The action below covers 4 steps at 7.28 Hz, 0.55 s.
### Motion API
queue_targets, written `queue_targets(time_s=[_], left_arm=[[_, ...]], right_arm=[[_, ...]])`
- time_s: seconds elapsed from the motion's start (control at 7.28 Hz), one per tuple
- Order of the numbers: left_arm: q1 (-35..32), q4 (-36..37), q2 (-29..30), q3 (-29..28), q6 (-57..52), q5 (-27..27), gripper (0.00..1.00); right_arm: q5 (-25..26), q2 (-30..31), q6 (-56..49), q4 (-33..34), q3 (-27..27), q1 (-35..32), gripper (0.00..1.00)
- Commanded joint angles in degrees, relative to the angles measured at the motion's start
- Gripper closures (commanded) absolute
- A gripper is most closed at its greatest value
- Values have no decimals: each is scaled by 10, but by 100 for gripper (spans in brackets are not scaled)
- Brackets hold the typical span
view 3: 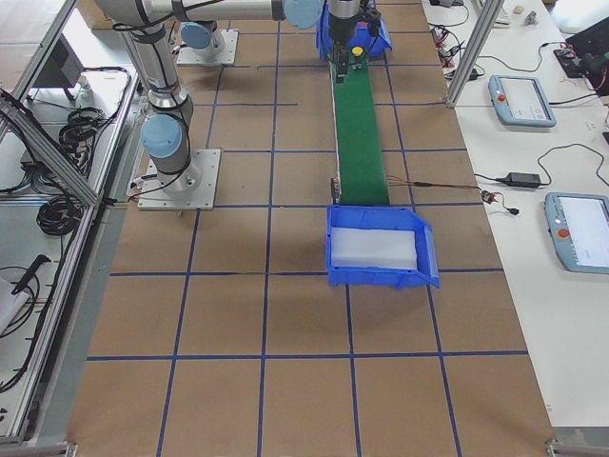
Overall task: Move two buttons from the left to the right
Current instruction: 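Open the left gripper to release the yellow button on the belt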
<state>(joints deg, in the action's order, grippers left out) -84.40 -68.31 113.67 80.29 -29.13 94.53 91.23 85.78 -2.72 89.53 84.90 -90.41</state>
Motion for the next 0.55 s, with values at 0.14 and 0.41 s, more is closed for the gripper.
queue_targets(time_s=[0.14,0.41], left_arm=[[61,18,26,13,87,-14,0],[67,24,59,-2,184,-38,0]], right_arm=[[0,0,0,0,0,0,0],[0,0,0,-1,0,0,0]])
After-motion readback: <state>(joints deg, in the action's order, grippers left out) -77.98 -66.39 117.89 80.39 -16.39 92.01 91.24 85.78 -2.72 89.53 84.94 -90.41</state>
